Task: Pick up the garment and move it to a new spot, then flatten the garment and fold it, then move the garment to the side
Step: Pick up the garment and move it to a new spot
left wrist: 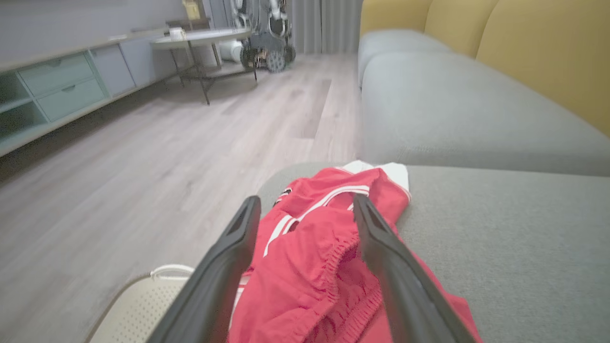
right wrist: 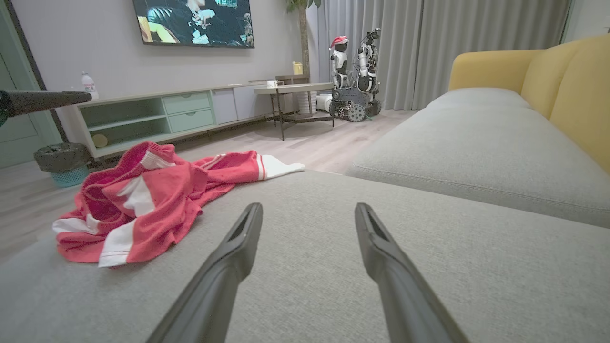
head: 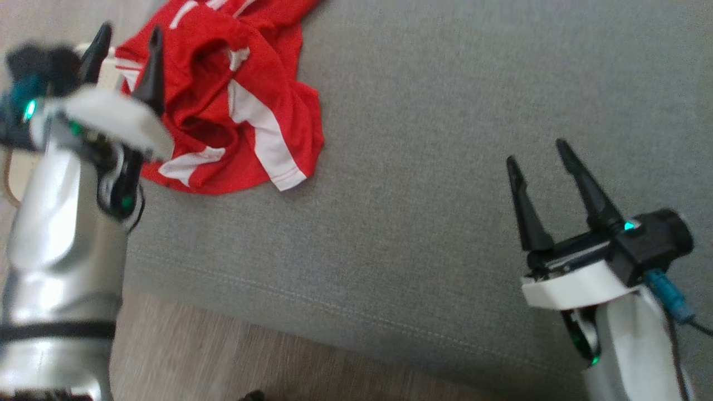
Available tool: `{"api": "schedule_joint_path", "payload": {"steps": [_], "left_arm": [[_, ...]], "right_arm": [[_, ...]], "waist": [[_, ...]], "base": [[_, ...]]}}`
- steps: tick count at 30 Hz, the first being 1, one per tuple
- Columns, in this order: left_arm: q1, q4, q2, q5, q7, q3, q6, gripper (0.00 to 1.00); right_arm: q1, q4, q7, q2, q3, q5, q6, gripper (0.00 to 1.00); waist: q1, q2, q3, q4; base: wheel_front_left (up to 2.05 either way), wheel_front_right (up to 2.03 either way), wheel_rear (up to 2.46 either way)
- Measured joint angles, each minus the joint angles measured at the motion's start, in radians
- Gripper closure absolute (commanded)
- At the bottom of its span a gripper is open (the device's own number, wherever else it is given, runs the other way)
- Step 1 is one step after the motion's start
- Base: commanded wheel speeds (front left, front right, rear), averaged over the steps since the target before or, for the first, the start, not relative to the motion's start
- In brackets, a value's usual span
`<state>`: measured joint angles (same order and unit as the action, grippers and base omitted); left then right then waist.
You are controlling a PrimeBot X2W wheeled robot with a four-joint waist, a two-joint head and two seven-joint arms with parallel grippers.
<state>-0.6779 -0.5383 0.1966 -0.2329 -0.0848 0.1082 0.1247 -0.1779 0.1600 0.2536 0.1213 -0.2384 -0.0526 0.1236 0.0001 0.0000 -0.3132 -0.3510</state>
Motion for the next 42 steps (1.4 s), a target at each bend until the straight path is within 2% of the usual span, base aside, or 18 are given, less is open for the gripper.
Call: {"api": "schedule_joint_path", "payload": {"steps": [7,10,13,19,20,21,26,32,42], "left_arm": [[-0.188,-0.127,0.06,-0.261,0.213,0.263,0.007,0.0],[-0.221,-0.18,0.11,-0.311,0.249,0.335,0.007,0.0],[-0.257,-0.239,0.141,-0.317,0.249,0.381,0.007,0.0],[-0.309,-0.324,0.143,-0.352,0.165,0.47,0.007,0.0],[-0.311,-0.331,0.144,-0.358,0.151,0.486,0.007,0.02],[-0.312,-0.335,0.144,-0.367,0.132,0.499,0.007,0.99],[-0.315,-0.34,0.147,-0.4,0.03,0.544,0.007,1.0],[-0.346,-0.289,0.184,-0.476,-0.093,0.6,0.007,1.0],[-0.366,-0.082,0.256,-0.566,-0.068,0.72,0.007,1.0]], "right_arm": [[-0.034,-0.027,0.0,0.051,0.019,-0.006,0.0,0.0],[-0.037,-0.039,0.0,0.057,0.021,-0.006,0.0,0.0],[-0.049,-0.044,0.0,0.058,0.021,-0.006,0.0,0.0],[-0.073,-0.048,0.0,0.063,0.021,-0.006,0.0,0.0],[-0.073,-0.047,0.0,0.063,0.021,-0.006,0.0,0.0],[-0.073,-0.047,0.0,0.063,0.021,-0.006,0.0,0.0],[-0.073,-0.041,0.0,0.057,0.021,-0.004,0.0,0.0],[-0.073,-0.034,0.0,0.022,0.021,0.007,0.0,0.0],[-0.053,-0.033,0.001,-0.043,0.04,0.043,0.0,0.0]], "waist": [[0.0001,0.0,-0.108,0.008],[0.0001,0.0,-0.143,0.011],[0.0001,0.0,-0.167,0.014],[-0.0001,0.0,-0.186,0.023],[-0.0001,0.0,-0.186,0.024],[-0.0001,0.0,-0.185,0.024],[-0.0001,0.0,-0.172,0.025],[-0.0001,0.0,-0.118,0.04],[-0.0001,0.0,0.021,0.113]], "base": [[0.0,0.0,0.0],[0.0,0.0,0.0],[0.0,0.0,0.0],[0.0,0.0,0.0],[0.0,0.0,0.0],[0.0,0.0,0.0],[0.0,0.0,0.0],[0.0,0.0,0.0],[0.0,0.0,0.0]]}}
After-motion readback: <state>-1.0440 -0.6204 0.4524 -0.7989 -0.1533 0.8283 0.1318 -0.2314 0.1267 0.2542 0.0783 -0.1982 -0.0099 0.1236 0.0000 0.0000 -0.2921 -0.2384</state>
